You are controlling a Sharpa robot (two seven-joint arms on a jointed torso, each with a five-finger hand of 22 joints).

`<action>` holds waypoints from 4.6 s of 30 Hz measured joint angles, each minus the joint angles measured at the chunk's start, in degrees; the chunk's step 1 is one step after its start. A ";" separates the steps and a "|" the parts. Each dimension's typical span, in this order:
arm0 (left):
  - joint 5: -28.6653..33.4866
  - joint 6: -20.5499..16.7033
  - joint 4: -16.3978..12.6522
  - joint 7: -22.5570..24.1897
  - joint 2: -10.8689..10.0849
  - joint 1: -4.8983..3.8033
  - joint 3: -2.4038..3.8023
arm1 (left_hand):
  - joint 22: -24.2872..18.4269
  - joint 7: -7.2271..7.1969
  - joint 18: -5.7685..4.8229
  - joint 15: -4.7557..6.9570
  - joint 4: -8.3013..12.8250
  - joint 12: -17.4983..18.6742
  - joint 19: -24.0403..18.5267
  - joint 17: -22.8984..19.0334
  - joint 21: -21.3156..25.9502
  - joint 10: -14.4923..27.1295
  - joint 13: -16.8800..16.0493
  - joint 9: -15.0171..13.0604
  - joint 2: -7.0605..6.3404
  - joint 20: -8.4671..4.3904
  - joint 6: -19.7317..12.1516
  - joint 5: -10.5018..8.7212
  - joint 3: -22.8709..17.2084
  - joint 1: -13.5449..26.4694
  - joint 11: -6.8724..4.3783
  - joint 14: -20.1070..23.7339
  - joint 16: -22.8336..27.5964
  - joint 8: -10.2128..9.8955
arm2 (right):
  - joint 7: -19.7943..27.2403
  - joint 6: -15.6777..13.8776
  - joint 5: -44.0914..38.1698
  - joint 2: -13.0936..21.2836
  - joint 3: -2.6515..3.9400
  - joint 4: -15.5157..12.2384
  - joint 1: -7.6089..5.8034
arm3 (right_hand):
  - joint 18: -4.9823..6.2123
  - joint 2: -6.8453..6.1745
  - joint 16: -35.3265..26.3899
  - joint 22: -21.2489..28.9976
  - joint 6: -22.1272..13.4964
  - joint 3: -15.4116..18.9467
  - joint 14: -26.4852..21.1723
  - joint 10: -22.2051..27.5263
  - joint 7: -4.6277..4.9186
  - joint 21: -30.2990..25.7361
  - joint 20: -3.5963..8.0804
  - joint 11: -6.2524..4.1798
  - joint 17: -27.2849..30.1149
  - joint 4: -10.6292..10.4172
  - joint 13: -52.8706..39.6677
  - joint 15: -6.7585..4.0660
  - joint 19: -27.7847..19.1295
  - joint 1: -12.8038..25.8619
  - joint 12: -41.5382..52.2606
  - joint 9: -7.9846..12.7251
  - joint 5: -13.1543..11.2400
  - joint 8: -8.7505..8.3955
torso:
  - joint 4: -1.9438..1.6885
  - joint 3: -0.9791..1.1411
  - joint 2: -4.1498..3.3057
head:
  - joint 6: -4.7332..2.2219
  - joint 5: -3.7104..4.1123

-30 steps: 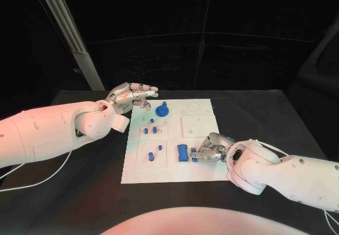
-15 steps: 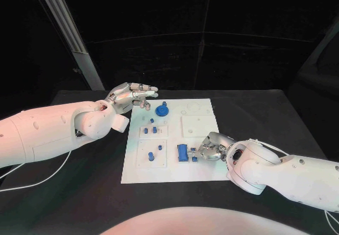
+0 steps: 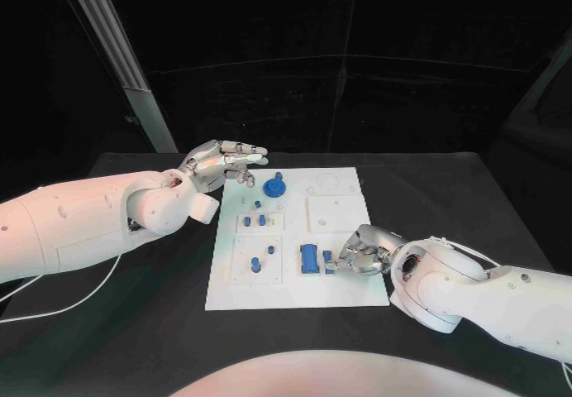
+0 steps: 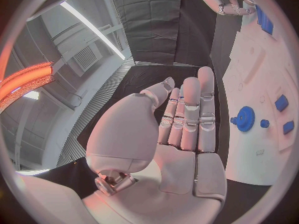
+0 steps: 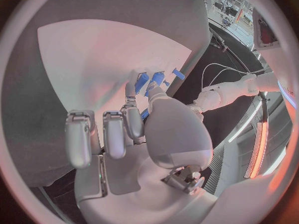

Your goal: Assemble the parts on the task board

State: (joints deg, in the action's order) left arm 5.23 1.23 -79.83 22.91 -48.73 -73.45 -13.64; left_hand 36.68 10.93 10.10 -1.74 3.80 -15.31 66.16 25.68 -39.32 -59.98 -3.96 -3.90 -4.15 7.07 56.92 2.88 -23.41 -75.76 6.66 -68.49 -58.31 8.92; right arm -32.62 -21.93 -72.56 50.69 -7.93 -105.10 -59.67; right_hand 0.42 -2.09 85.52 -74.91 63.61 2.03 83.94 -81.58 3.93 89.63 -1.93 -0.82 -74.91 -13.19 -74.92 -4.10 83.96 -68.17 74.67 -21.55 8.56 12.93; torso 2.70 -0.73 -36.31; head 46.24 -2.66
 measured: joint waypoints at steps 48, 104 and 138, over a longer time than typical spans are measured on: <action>-0.03 -0.05 0.31 -0.45 0.02 -0.01 0.00 | 0.02 0.00 0.00 0.00 0.00 0.00 0.00 -0.05 0.22 0.00 0.00 0.00 0.00 0.00 0.00 0.00 0.00 0.00 0.00 0.00 0.00 0.00 | -0.49 2.35 0.98 -2.11 0.07 3.14 -0.08 | 0.00 2.36 0.00 0.00 -0.16 2.82 0.00 0.21 -0.21 0.00 0.00 0.21 -0.04 0.97 -0.09 0.01 0.00 -2.81 0.04 -0.40 1.47 0.22 | -0.07 0.07 -0.04 | 0.77 0.36; 7.48 -2.86 16.27 7.11 9.28 4.38 0.16 | -23.95 -0.46 -0.44 -6.55 -2.46 7.83 -30.23 -22.43 32.88 11.66 1.81 1.65 2.49 7.13 -10.03 -1.03 7.73 10.39 2.42 24.24 46.01 -4.51 | 59.13 2.22 59.70 -12.13 3.62 36.09 -3.41 | 9.38 6.79 -83.23 59.21 -18.27 8.23 -27.65 30.42 6.36 -87.28 -8.85 8.82 67.15 14.61 71.92 9.86 -28.02 -4.77 -68.08 14.43 -5.19 -10.64 | 0.77 -0.75 5.40 | -11.17 0.57; -2.85 -40.97 -9.90 6.56 4.09 13.34 13.52 | -36.04 -10.64 -8.88 1.63 -3.77 14.88 -57.27 -25.58 39.06 48.10 3.89 3.83 4.15 -6.17 -45.33 -2.66 21.84 59.66 -6.50 57.60 57.66 -8.66 | 61.41 -20.78 71.87 -6.01 7.86 15.30 -0.40 | 0.83 2.10 -85.26 73.21 -52.02 -1.37 -69.58 68.51 -3.65 -89.25 1.61 0.93 74.77 13.18 74.84 4.17 -69.67 49.50 -74.25 21.44 -8.20 -12.70 | -2.70 0.73 5.14 | -11.88 2.68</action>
State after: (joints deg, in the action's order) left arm 2.38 -39.73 -89.72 29.47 -44.65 -60.11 -0.12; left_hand 0.64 0.29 1.22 -0.11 0.03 -0.42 8.89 0.10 -0.26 -11.89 -0.07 -0.07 0.00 0.90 11.59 0.22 -1.57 -16.10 0.16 -10.89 -0.65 0.25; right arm 28.79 -42.70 -0.68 44.68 -0.07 -89.81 -60.06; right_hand 1.25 0.02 0.27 -1.70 11.59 0.67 14.36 -13.07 0.28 0.38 -0.31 0.12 -0.14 0.00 -0.08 0.07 14.29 -18.66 0.42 -0.12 0.36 0.22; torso 0.00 0.00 -31.17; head 34.37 0.02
